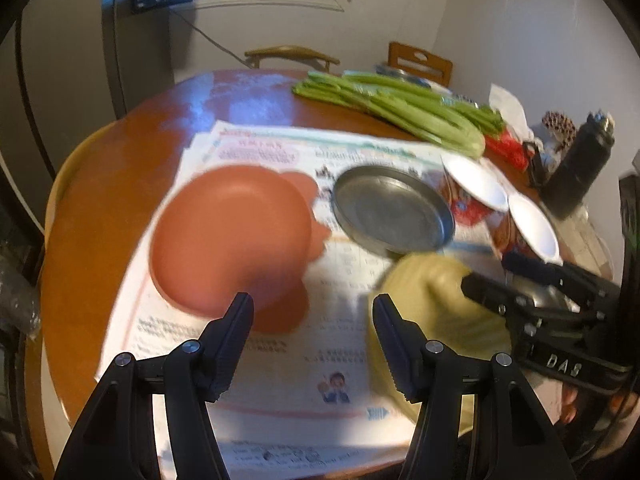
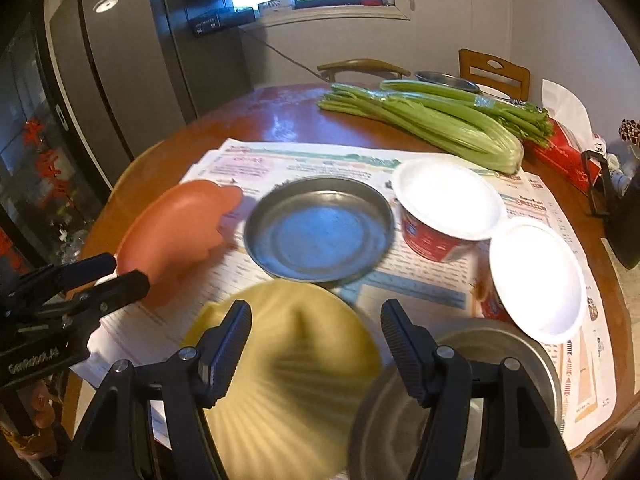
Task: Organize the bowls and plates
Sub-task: 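Open the left tool and withdraw from the terracotta plate, then reach the left tool to the yellow shell plate and grasp its rim, then lift the yellow shell plate with the left tool over the terracotta plate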
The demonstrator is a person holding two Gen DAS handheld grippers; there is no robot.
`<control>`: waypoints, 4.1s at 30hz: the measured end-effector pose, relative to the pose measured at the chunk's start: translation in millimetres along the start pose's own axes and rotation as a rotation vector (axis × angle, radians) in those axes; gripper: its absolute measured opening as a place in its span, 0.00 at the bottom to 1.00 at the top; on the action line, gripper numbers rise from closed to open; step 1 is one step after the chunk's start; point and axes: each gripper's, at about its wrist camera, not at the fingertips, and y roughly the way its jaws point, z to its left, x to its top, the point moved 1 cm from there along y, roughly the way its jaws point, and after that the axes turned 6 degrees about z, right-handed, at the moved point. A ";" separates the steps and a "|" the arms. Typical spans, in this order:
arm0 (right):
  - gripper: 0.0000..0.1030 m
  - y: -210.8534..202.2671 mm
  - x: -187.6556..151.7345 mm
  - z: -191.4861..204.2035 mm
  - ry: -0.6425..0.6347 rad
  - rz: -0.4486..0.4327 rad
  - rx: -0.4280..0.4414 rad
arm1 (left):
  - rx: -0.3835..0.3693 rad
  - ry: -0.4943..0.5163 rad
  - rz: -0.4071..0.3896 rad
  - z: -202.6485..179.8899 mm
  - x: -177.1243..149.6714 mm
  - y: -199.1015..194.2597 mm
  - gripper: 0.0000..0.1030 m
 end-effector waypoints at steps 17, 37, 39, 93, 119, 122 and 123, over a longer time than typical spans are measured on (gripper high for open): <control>0.65 28.7 3.3 0.6 -0.080 0.075 -0.045 | 0.012 0.069 0.098 -35.0 -25.9 34.9 0.62; 0.65 34.4 -10.4 25.0 -0.108 0.134 0.066 | 0.141 -0.011 0.070 14.2 -12.3 38.6 0.62; 0.65 34.5 -12.1 30.3 -0.112 0.139 0.086 | 0.157 -0.018 0.063 18.4 -10.6 37.9 0.62; 0.65 4.5 -41.5 46.1 -0.119 0.095 0.123 | -0.038 -0.089 0.060 3.6 -42.3 3.0 0.32; 0.65 -17.2 -16.1 61.8 -0.157 0.024 0.125 | -0.032 -0.103 -0.030 15.4 -21.1 -26.7 0.32; 0.65 -18.0 -10.7 66.1 -0.167 0.021 0.123 | -0.033 -0.110 -0.038 19.4 -17.9 -28.7 0.32; 0.65 -18.2 -8.6 68.2 -0.171 0.019 0.122 | -0.033 -0.113 -0.040 21.1 -17.3 -29.3 0.32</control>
